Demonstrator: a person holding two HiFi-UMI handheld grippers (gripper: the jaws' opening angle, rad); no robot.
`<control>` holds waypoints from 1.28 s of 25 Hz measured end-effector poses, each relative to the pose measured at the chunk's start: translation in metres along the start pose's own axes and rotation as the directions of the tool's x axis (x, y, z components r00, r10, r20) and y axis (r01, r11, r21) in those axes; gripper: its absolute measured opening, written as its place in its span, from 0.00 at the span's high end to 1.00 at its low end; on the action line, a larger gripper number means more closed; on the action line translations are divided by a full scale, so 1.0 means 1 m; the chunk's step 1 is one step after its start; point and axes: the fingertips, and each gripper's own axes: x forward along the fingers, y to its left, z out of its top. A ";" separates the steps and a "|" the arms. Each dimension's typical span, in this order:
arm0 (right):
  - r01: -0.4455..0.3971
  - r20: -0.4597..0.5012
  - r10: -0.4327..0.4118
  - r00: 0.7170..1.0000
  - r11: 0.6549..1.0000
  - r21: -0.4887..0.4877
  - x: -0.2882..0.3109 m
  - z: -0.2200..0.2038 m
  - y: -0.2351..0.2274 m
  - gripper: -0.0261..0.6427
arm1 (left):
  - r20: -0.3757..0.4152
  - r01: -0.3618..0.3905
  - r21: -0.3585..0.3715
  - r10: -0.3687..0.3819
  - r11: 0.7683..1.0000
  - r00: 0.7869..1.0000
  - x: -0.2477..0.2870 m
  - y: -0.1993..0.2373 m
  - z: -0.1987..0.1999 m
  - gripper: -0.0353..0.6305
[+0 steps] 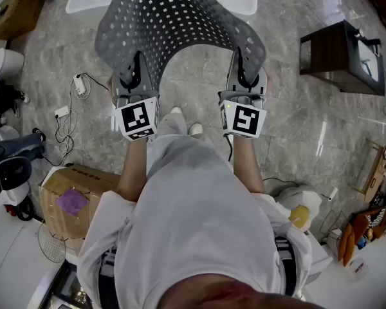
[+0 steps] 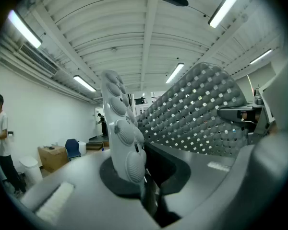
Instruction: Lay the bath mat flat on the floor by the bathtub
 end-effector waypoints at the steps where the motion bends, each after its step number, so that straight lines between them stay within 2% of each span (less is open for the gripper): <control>1: 0.015 -0.001 -0.015 1.000 1.000 0.006 -0.009 0.001 -0.003 0.94 | 0.001 0.014 0.004 -0.014 1.000 1.000 -0.005 -0.006 0.003 0.93; 10: 0.090 -0.007 -0.089 0.996 0.995 0.046 -0.061 0.007 -0.018 0.94 | 0.063 0.081 0.026 -0.083 0.996 0.995 -0.031 -0.031 0.031 0.93; 14: 0.099 -0.010 -0.099 0.995 0.994 0.055 -0.073 0.010 -0.014 0.94 | 0.056 0.101 0.030 -0.102 0.994 0.993 -0.040 -0.031 0.031 0.93; 27: 0.057 -0.014 -0.057 0.998 0.998 0.033 -0.102 -0.003 -0.023 0.94 | 0.041 0.083 0.045 -0.085 0.996 0.996 -0.065 -0.052 0.021 0.93; 32: 0.076 -0.043 -0.075 0.996 0.997 0.027 -0.104 -0.019 -0.023 0.94 | 0.023 0.086 0.037 -0.086 0.996 0.996 -0.059 -0.047 0.006 0.93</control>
